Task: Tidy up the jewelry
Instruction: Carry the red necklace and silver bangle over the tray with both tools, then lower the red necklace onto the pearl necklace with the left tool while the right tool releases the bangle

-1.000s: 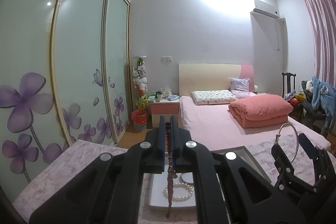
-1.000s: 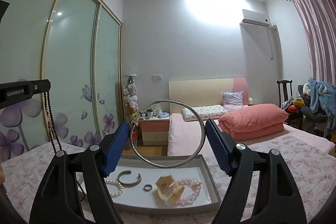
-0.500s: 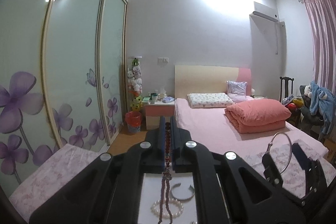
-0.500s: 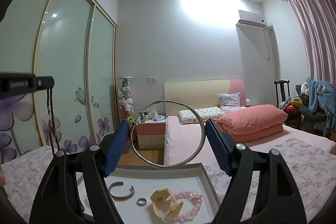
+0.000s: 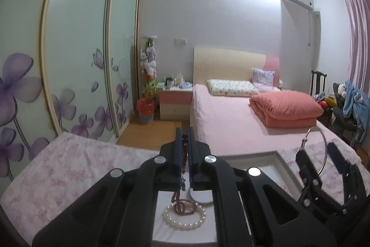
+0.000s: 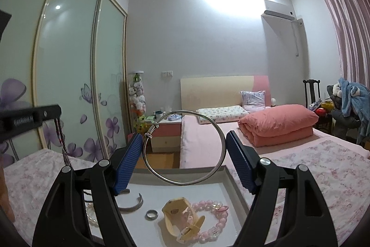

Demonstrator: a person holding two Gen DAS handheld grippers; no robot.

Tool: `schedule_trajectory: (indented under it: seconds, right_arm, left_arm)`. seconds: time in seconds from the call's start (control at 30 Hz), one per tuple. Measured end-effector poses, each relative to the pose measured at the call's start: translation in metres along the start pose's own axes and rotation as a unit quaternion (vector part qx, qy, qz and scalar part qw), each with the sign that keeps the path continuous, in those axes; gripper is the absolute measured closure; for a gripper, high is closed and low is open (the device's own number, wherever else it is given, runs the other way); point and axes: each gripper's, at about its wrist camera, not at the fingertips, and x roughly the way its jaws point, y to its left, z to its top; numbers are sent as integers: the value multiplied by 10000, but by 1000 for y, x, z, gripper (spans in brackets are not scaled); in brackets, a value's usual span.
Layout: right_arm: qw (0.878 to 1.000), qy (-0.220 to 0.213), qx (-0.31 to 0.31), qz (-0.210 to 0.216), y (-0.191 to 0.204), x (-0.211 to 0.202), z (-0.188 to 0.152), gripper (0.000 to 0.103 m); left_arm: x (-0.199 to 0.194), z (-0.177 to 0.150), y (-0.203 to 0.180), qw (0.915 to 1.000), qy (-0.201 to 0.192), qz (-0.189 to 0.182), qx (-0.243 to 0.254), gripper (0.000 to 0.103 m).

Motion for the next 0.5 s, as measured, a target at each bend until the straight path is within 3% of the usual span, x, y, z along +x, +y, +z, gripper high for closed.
schedule_trajectory:
  seconds: [0.5]
  right_arm:
    - [9987,517,-26,29,3,23,-13,29]
  left_arm:
    - [41,-47,3,9987,498,-34,48,97]
